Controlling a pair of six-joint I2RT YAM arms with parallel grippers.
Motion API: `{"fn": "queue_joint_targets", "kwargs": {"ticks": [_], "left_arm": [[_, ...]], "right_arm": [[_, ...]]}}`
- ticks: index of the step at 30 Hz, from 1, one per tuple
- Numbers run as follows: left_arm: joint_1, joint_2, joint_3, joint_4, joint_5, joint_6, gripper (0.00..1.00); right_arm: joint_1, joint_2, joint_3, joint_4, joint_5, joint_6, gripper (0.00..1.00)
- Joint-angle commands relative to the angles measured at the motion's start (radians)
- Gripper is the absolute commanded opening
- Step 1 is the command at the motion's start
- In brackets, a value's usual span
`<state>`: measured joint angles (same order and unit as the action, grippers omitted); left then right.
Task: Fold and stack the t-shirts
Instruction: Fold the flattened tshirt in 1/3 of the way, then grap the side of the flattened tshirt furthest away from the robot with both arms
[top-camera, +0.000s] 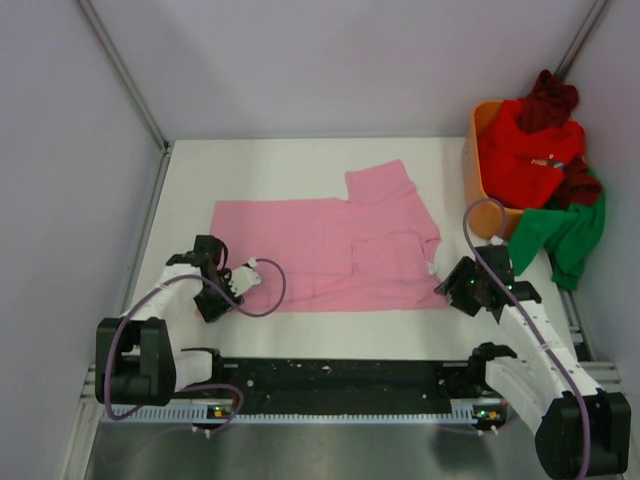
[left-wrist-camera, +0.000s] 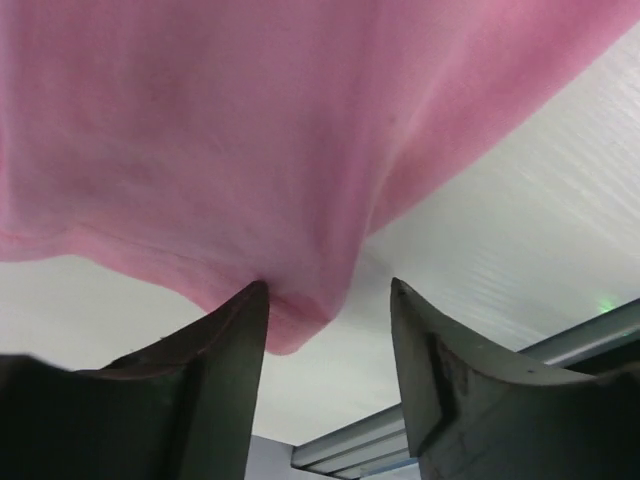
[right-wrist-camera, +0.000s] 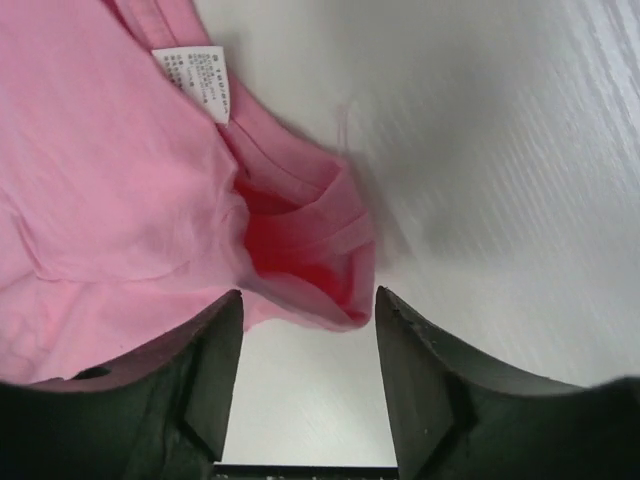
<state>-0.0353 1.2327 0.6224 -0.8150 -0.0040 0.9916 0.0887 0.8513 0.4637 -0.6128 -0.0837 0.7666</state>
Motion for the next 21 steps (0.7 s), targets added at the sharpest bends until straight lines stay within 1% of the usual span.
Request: {"fn": "queue_joint_targets", "kwargs": {"ticks": [1,3,5,7,8,10,11,13,16,19,21], "left_arm": [[0.003,0.002,0.054,-0.070,0.042,-0.017,0.68],[0.008,0.028,0.132,-0.075,0.035,-0.040,0.72],[0.018,0.066,0.250,-0.076,0.045,-0.086,0.73],[0.028,0.129,0.395,-0.053,0.094,-0.167,0.74],[0.060,0.183,0.475,-0.035,0.117,-0.223,0.74],[0.066,0.298,0.619,-0.001,0.142,-0.336,0.73],[0.066,0.353,0.695,0.008,0.141,-0.391,0.72],[0.069,0.477,0.845,0.013,0.131,-0.480,0.67],[0.081,0.647,1.026,0.008,0.111,-0.591,0.64],[0.116,0.779,1.176,0.011,0.116,-0.680,0.65],[0.135,0.844,1.250,0.023,0.116,-0.721,0.66]], "right_arm": [[-0.010,-0.043,0.050,-0.056,0.079,0.034,0.64],[-0.012,-0.040,0.111,-0.050,0.120,0.013,0.67],[-0.009,-0.012,0.191,0.005,0.139,-0.061,0.70],[-0.003,0.079,0.283,0.086,0.130,-0.149,0.71],[0.006,0.130,0.340,0.132,0.112,-0.202,0.71],[0.038,0.286,0.477,0.180,0.087,-0.304,0.71],[0.060,0.367,0.554,0.180,0.043,-0.355,0.71],[0.082,0.555,0.759,0.144,-0.016,-0.453,0.71],[0.082,0.831,1.060,0.073,-0.025,-0.519,0.69],[0.085,1.065,1.292,0.018,-0.018,-0.564,0.64],[0.086,1.202,1.441,0.004,-0.005,-0.579,0.64]]}}
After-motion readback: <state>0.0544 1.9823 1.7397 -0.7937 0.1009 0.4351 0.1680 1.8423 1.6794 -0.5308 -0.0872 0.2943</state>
